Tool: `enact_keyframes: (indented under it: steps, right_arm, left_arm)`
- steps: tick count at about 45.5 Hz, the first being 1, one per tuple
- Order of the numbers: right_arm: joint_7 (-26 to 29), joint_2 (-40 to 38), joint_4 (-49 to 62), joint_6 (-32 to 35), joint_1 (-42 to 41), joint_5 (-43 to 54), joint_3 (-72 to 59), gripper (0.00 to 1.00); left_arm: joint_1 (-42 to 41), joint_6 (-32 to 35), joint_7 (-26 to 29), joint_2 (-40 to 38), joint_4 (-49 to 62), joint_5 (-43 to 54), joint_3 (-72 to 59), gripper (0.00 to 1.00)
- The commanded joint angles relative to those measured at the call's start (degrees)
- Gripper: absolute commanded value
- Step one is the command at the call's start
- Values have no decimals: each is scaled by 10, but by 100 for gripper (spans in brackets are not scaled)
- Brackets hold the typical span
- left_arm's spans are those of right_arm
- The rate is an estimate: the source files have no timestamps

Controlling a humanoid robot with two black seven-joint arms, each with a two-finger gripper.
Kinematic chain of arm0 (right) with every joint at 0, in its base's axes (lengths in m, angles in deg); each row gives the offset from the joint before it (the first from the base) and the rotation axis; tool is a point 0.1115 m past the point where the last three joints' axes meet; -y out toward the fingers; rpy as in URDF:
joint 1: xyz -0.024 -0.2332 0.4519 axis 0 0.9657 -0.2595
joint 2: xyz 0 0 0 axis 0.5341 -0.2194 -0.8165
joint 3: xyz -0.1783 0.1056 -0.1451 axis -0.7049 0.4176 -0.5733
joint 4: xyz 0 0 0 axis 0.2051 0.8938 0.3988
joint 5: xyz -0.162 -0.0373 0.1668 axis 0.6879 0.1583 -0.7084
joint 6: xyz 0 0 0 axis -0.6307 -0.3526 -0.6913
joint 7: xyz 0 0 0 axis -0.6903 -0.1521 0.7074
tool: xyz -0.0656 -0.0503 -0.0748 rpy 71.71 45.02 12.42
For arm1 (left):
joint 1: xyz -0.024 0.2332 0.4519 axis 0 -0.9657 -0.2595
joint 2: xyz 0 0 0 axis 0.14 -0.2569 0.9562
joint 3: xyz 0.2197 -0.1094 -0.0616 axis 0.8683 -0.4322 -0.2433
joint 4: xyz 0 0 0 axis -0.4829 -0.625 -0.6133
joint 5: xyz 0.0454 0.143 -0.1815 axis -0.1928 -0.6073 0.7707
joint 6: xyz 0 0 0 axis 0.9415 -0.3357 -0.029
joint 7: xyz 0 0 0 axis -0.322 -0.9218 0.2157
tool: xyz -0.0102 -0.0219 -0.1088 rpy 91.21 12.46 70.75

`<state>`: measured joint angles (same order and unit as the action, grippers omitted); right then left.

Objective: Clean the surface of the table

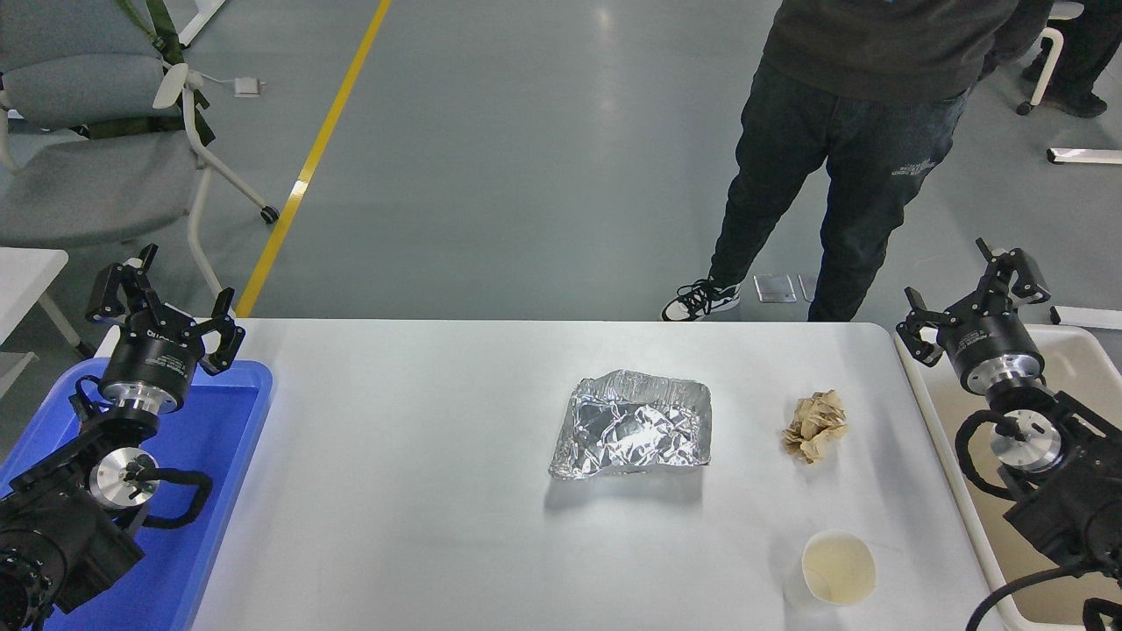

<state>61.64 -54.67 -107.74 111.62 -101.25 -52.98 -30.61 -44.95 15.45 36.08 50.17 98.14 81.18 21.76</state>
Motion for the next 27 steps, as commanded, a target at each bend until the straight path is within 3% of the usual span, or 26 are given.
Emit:
enact_keyframes:
  steps: [1, 15, 27]
  right_arm:
    - [37, -70, -118, -6, 8, 10, -28, 100]
    - [94, -198, -287, -2, -4, 128, -49, 100]
    - [184, -311, -464, 0, -10, 194, -48, 100]
  left_arm:
    - [0, 0, 0, 0, 1, 0, 0, 100]
    - [0, 0, 0, 0, 0, 0, 0, 100]
    - [0, 0, 0, 0, 0, 0, 0, 100]
